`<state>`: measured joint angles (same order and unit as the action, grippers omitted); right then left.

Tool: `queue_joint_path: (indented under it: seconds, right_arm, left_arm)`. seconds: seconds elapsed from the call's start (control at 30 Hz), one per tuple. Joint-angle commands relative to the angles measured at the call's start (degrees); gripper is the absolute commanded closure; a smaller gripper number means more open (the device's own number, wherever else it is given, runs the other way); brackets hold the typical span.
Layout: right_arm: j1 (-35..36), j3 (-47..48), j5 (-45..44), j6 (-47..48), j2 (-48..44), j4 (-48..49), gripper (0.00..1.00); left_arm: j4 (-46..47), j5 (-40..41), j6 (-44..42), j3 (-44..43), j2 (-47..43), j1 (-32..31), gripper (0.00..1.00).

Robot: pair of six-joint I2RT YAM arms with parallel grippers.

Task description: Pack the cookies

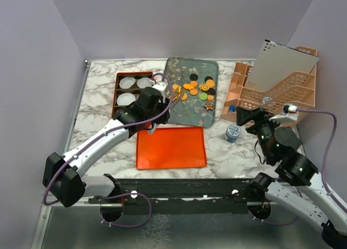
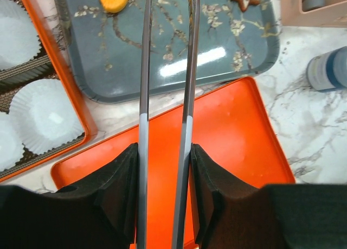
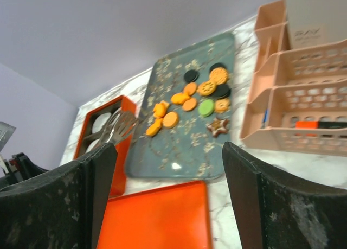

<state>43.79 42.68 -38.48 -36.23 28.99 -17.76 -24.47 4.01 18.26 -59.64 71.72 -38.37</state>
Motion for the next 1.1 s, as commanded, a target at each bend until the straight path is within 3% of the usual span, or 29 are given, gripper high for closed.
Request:
queue_joint_path:
  seconds: [0.0,0.27,0.67,1.07]
  right_arm:
    - [0.08,2.61,-6.7,9.42,-4.47,-8.74,0.12]
    - [0.07,3.19,-11.31,12.93,-10.66,-13.15,0.1]
    - [0.07,0.31,-11.01,14.17,-14.29,-11.59,0.1]
    - [0.07,0.13,-12.21,13.89,-17.04,-11.68,0.09]
  left_arm:
    - [-6.03,4.16,-2.92,-4.37,2.51,0.67,0.78]
    - [-11.55,1.56,-5.77,-8.43,7.18,5.44,0.78]
    - [-11.65,-6.26,-7.35,-13.03,12.75,12.3,0.76]
    - [-12.61,-7.78,-11.42,-17.5,18.65,12.71,0.61]
